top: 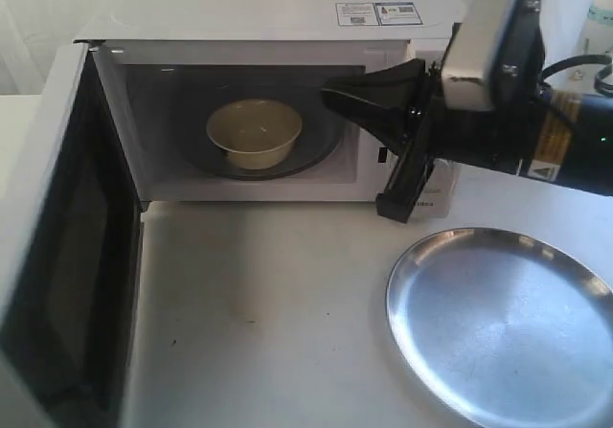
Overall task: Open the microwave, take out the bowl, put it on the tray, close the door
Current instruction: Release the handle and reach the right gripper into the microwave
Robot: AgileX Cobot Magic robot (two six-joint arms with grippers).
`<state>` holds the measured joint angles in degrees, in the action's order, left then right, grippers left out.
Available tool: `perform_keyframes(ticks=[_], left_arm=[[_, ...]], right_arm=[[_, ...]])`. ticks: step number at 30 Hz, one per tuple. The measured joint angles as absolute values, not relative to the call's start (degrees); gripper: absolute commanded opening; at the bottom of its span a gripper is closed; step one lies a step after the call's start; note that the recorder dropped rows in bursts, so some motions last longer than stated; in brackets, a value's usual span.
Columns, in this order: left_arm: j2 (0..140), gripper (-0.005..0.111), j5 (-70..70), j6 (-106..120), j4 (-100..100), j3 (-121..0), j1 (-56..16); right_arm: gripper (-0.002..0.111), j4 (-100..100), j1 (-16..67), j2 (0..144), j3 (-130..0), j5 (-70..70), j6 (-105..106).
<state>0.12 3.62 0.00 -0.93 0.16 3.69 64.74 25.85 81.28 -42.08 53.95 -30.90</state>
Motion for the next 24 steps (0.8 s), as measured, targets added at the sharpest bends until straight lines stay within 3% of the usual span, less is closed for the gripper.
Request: perform_keyframes(ticks=[3,6,14,16,24], left_arm=[[0.1,0.000,3.6,0.3,-1.0,0.2,3.7],[0.1,0.000,3.6,0.3,-1.0,0.2,3.6],[0.1,0.000,3.6,0.3,-1.0,0.2,3.6],[0.1,0.000,3.6,0.3,-1.0,0.2,3.6],[0.1,0.000,3.6,0.3,-1.0,0.2,3.6]], right_arm=[[0.000,63.1,28.9,84.4,-42.1,46.6,-29.7],[0.008,61.8,32.4,88.3,-43.2,42.8,-25.4],[0.064,56.8,40.7,99.6,-53.5,30.4,-19.7],[0.073,56.4,41.8,102.4,-56.5,28.9,-19.5],[0.074,56.2,44.0,112.6,-68.9,24.4,-16.9]])
